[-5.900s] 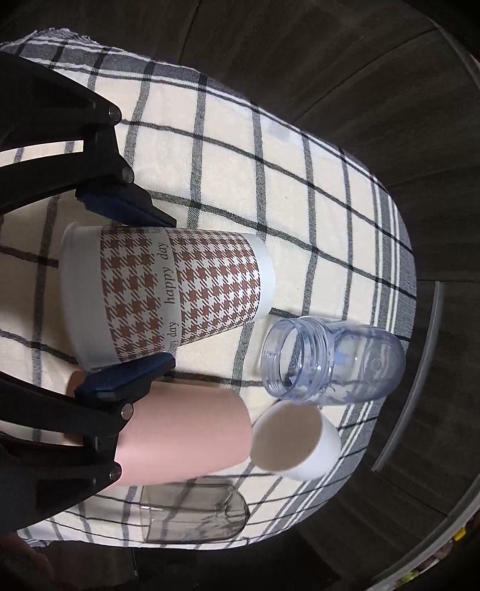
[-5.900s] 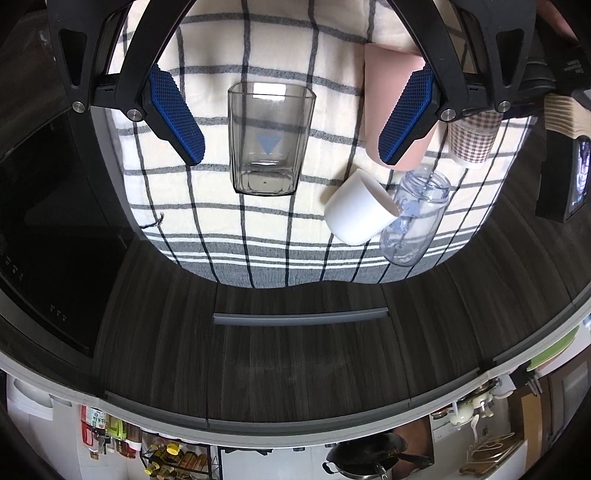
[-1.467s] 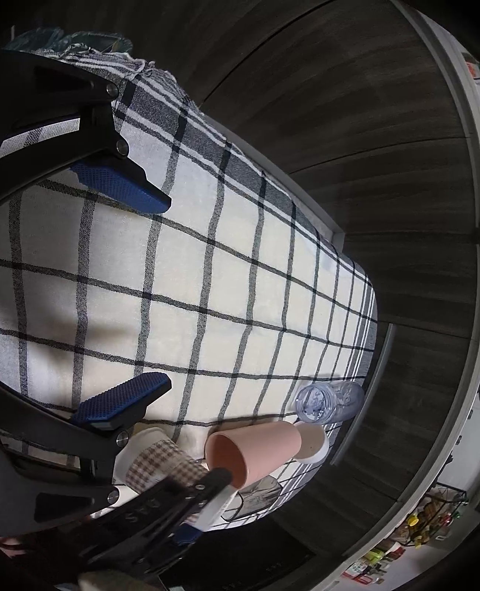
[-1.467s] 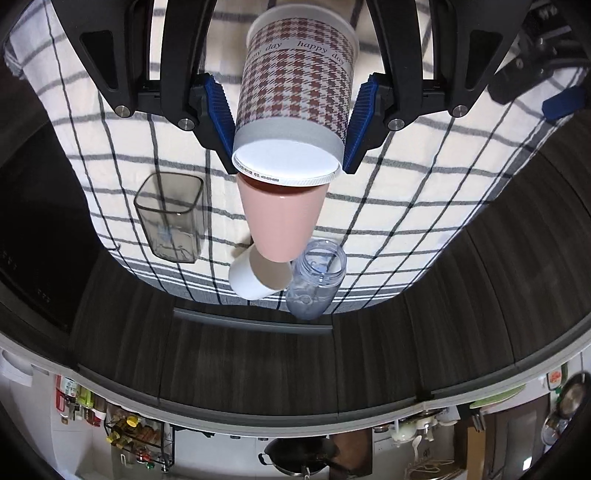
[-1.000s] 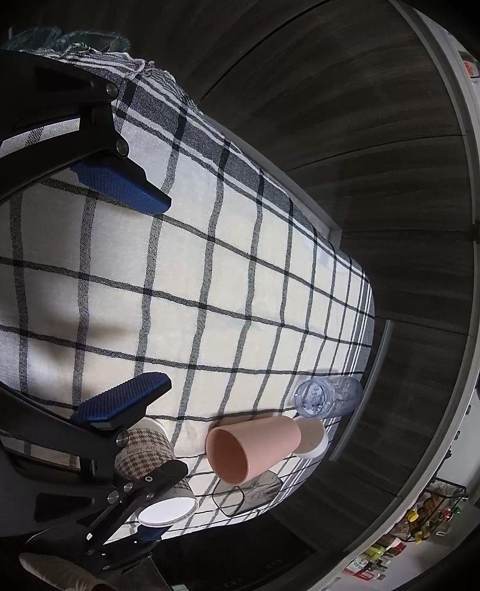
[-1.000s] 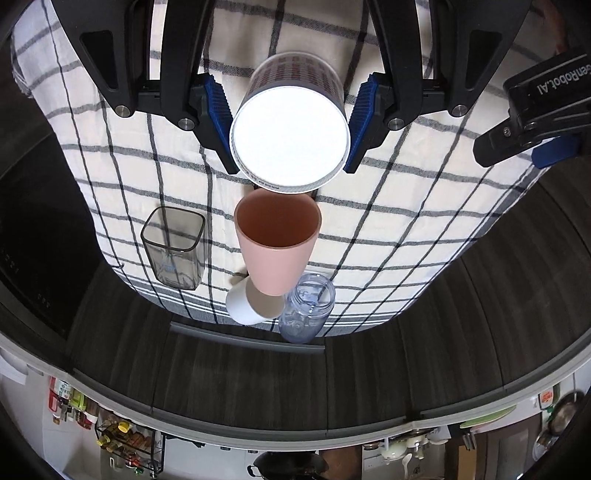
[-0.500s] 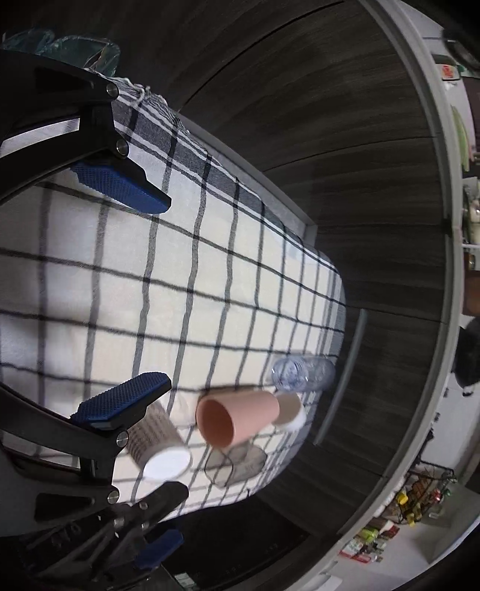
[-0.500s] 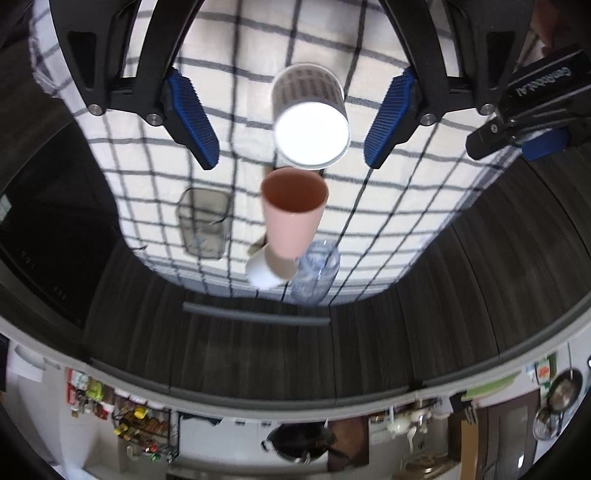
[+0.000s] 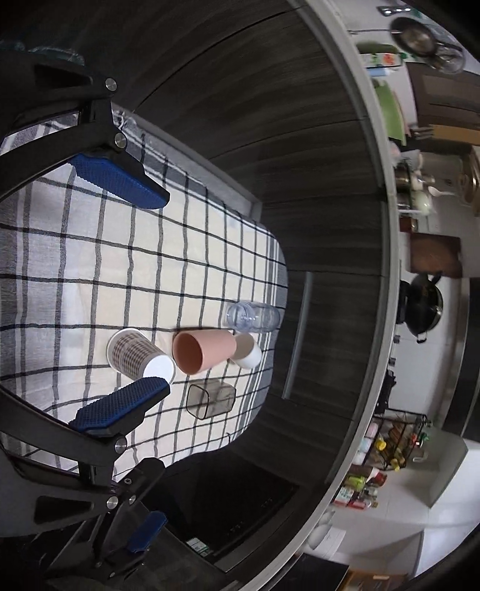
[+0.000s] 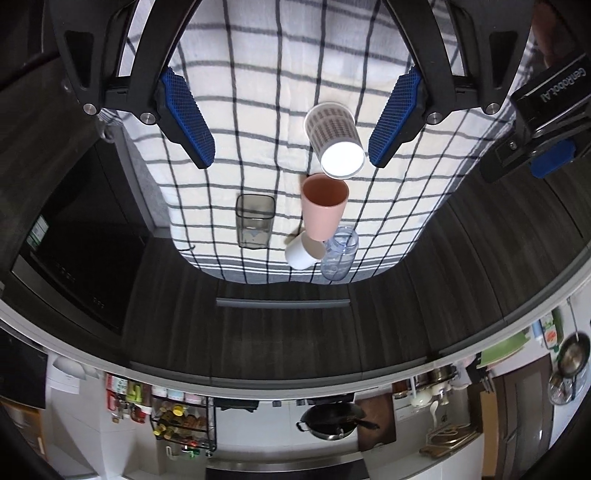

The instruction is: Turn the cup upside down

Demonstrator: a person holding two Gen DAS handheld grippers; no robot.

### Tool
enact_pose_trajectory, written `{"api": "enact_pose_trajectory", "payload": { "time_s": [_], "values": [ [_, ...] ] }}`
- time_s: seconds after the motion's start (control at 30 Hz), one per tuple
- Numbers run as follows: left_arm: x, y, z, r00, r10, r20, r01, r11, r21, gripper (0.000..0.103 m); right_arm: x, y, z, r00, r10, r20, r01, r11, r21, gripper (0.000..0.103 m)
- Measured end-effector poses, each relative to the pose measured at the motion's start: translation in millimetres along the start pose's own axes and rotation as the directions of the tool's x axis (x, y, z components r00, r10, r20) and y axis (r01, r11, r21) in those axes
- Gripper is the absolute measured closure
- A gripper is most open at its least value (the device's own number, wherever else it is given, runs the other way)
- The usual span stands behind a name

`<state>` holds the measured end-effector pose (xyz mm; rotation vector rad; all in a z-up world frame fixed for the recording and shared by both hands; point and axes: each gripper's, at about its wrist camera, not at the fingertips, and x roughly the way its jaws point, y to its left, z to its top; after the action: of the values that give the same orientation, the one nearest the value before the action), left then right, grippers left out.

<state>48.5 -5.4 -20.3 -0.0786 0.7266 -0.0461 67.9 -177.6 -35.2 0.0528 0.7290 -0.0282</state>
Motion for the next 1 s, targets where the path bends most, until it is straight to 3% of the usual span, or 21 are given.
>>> {"api": "enact_pose_trajectory", "payload": {
  "time_s": [0.4, 1.0],
  "values": [
    [-30, -10, -5, 0.999, 0.029, 0.027, -0.03, 0.999, 0.041, 0.009, -42, -4, -3, 0.999, -0.018, 0.047, 0.018, 1.0, -0.013, 0.013],
    [-38, -9, -11, 0.999, 0.034, 0.03, -0.036, 0.998, 0.046, 0.009, -52, -4, -5, 0.998, -0.016, 0.058, 0.016, 1.0, -0.01, 0.013]
  ]
}}
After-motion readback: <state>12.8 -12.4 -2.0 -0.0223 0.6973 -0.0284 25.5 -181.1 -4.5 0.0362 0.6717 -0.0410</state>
